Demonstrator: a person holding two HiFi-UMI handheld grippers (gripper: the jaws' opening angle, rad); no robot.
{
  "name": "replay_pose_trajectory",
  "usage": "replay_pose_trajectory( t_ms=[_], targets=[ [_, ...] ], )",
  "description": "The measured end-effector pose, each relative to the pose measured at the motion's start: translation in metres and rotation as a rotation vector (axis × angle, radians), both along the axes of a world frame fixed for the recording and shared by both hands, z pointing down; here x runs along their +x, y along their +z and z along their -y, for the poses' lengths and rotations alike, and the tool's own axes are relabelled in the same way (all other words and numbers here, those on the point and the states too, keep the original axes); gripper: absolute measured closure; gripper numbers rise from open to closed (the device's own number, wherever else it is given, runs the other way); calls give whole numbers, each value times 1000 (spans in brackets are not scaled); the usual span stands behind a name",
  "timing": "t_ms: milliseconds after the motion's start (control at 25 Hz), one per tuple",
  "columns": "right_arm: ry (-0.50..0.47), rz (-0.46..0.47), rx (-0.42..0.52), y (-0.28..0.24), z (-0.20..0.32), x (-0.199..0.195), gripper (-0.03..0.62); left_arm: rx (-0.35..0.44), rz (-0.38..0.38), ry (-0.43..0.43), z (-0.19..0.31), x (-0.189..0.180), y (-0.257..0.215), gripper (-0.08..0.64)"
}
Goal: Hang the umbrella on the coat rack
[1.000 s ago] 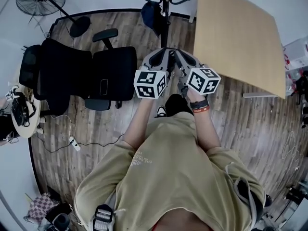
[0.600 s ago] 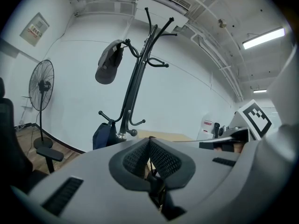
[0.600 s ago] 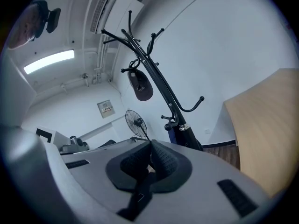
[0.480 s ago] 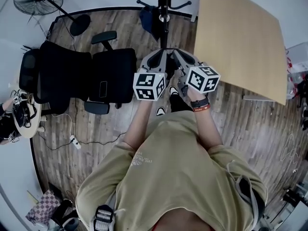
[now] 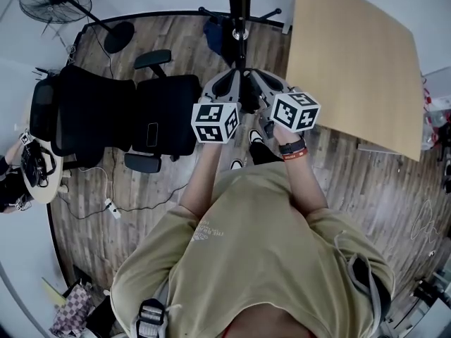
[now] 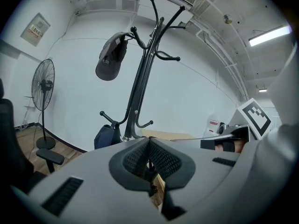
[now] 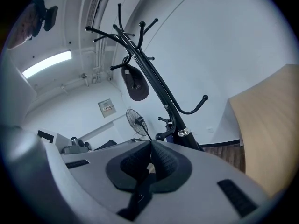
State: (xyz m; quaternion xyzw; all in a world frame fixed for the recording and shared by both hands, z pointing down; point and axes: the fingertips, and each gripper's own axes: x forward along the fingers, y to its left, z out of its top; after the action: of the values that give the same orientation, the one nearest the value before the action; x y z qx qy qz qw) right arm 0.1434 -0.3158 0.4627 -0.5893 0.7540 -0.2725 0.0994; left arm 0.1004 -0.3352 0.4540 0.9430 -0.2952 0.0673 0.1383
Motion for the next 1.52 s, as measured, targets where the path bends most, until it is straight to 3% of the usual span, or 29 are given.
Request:
replay_pose_trajectory(
  t_ms=[1040, 1520],
  targets=[
    [-25, -27, -34, 17, 77, 36, 574, -31, 6, -16, 78, 32, 18, 535],
    [-38, -20, -81, 38, 85, 40, 574, -51, 51, -14, 83, 37, 42, 535]
  ],
)
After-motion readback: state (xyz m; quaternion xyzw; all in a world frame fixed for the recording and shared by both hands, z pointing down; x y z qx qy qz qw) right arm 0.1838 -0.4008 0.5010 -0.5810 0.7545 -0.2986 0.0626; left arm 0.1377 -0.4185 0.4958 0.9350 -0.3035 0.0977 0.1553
